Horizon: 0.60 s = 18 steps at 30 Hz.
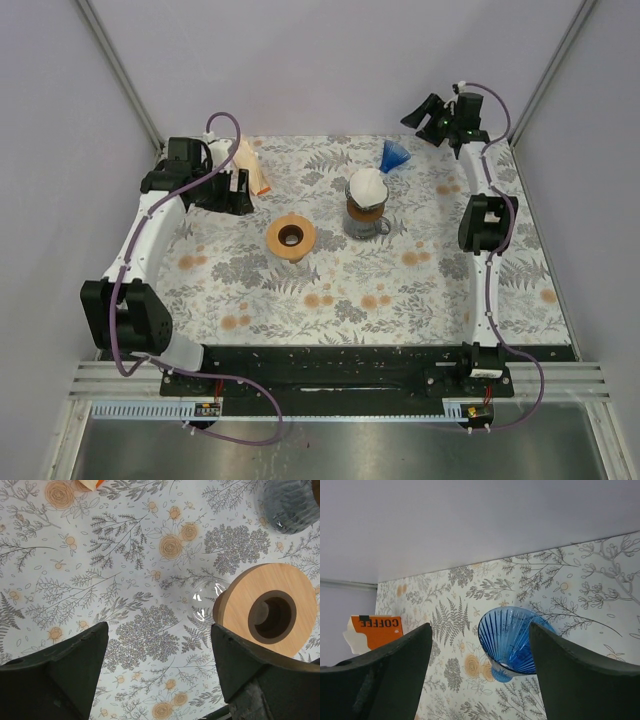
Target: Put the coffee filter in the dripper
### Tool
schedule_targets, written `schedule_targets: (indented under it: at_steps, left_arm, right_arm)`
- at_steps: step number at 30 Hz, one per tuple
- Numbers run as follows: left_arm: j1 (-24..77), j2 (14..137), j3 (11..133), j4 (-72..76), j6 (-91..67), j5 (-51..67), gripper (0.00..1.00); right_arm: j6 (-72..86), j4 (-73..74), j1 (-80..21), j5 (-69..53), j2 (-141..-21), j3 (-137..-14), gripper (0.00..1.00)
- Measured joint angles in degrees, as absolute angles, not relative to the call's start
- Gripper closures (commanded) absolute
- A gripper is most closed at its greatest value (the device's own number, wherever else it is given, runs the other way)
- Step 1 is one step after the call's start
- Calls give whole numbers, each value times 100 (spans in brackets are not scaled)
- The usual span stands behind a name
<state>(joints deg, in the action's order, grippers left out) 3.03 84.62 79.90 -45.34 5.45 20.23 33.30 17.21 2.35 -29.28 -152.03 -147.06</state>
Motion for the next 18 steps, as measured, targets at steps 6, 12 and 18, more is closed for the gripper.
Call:
schedule_targets:
  at_steps: [6, 12, 18]
  left_arm:
    - [285, 8838, 8053, -4595, 464, 2132, 14]
    - [283, 9000, 8180, -4685, 445, 2250, 15]
    - [283, 9002, 8250, -4707, 445, 2296, 15]
  right_arm:
    - [3284, 1455, 169, -3352, -15614, -14776, 19]
    - [3181, 1398, 132, -3778, -15727, -14798, 26]
    - [2982, 1487, -8, -4016, -15762, -14643, 40]
